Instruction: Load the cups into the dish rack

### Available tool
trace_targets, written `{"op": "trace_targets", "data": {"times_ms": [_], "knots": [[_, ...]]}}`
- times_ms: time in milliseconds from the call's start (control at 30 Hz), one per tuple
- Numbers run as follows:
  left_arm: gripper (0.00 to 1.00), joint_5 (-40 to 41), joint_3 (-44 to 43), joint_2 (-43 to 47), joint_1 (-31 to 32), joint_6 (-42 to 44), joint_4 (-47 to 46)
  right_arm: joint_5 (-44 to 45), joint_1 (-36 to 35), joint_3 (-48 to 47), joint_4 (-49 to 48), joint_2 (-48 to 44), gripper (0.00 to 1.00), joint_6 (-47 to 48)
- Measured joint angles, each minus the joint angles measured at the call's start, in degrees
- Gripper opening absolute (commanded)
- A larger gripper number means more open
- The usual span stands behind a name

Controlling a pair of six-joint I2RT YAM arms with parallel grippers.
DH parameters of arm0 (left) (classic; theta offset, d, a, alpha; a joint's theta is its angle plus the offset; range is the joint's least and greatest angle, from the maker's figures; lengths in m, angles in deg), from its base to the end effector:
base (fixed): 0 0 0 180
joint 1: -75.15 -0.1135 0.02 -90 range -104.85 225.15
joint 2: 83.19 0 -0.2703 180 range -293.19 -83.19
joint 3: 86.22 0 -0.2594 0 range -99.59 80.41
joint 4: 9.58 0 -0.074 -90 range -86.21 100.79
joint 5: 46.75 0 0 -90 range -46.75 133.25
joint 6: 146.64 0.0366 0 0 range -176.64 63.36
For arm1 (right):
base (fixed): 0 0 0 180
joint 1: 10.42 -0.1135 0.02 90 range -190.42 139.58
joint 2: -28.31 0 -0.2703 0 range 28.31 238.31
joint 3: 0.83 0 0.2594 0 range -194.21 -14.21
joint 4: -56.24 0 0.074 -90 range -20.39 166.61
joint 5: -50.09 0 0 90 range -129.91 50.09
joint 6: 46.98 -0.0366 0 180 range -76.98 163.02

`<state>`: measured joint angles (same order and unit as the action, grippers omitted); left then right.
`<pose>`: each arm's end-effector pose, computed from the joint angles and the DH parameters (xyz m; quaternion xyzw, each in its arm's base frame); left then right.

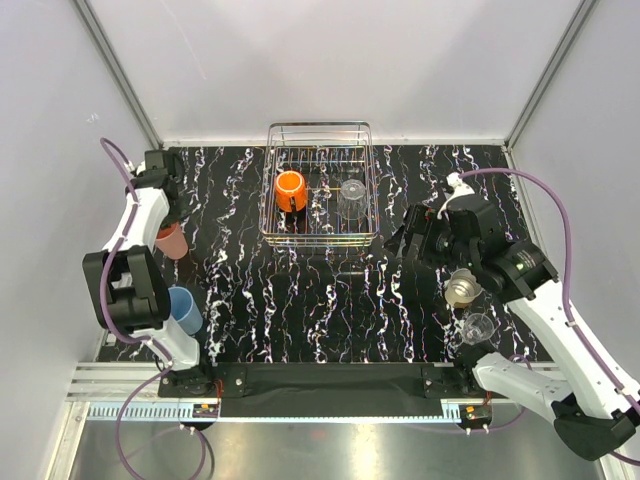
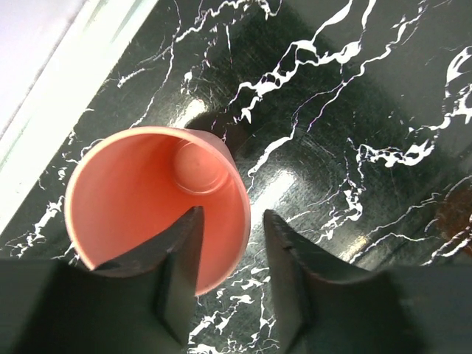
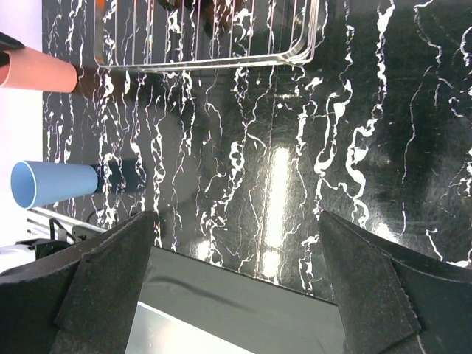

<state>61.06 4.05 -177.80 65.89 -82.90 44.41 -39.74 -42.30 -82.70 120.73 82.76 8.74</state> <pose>0.3500 0.0684 0.2677 -0.3299 0.8937 0.1083 0.2842 0.1541 0.0957 0.3862 0.0194 0.8950 0.2421 0.3741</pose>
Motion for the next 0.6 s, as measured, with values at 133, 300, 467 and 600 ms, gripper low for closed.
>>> {"op": "trace_targets", "data": {"times_ms": [133,300,467,600], "knots": [[0.29,-0.04,0.00,-1.09,-0.02,-0.33,0.26,0.76,-0.02,-0.70,0.44,-0.02,1.00,-0.46],[0.09,-0.28,0.00,-1.16,-0.02,-0.92,0.42,0.74,0.00,-0.72,1.09,0.50,1.00,-1.64],[0.00,-1.40,0.02,-1.01,-0.07,-1.29,0.48,0.72,0.00,-0.72,1.03,1.57,1.00,-2.54],[0.00,-4.07,1.90,1.77,-0.11,-1.79,0.00,0.55,0.00,-0.72,0.55,2.64,1.00,-3.28]]}}
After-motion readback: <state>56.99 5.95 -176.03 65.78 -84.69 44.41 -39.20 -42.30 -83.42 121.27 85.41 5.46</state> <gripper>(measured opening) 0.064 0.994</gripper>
